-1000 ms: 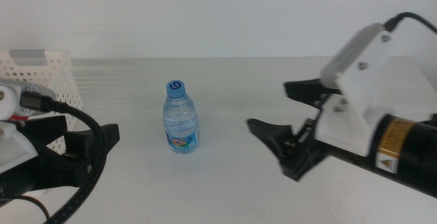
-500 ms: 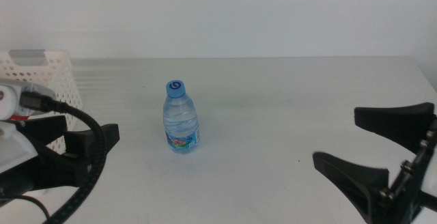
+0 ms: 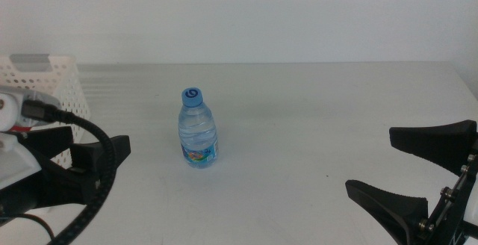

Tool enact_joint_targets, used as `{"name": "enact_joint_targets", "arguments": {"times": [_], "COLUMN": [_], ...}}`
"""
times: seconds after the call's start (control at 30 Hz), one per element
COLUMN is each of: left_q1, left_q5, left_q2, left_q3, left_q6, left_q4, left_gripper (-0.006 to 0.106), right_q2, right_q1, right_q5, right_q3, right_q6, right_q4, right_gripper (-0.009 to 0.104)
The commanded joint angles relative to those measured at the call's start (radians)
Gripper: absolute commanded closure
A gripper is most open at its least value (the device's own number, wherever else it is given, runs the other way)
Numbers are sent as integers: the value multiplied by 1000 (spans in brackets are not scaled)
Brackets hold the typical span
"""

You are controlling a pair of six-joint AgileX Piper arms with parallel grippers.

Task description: Use arms to grab the bottles and put them into the dustbin to the left of the table.

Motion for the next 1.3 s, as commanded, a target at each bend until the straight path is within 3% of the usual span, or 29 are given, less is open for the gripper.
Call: {"name": "enact_joint_targets", "arguments": {"times": [0.0, 0.27, 0.6, 0.77, 1.0, 1.27], "left_q1": [-7, 0, -1, -1, 0, 0], "left_q5": [-66, -105, -787, -959, -1036, -1448], "left_q2": [-2, -1, 17, 75, 259, 615], "left_q3": [-28, -10, 348, 460, 471, 446], "left_q6": [-5, -5, -5, -5, 47, 0], "left_q4": [-4, 71, 87, 86, 85, 62], "left_gripper": [10, 10, 10, 10, 10, 10], "right_q2": [-2, -2, -2, -2, -2, -2], "right_q1": [2, 2, 2, 2, 2, 2], "right_q5": [-65, -65, -65, -65, -65, -65], "right_q3": [-25, -25, -25, -25, -25, -25], "right_q6": [-12, -12, -12, -12, -12, -12], "right_q4": [-3, -3, -3, -3, -3, -3], "right_gripper": [23, 23, 23, 23, 23, 23]}}
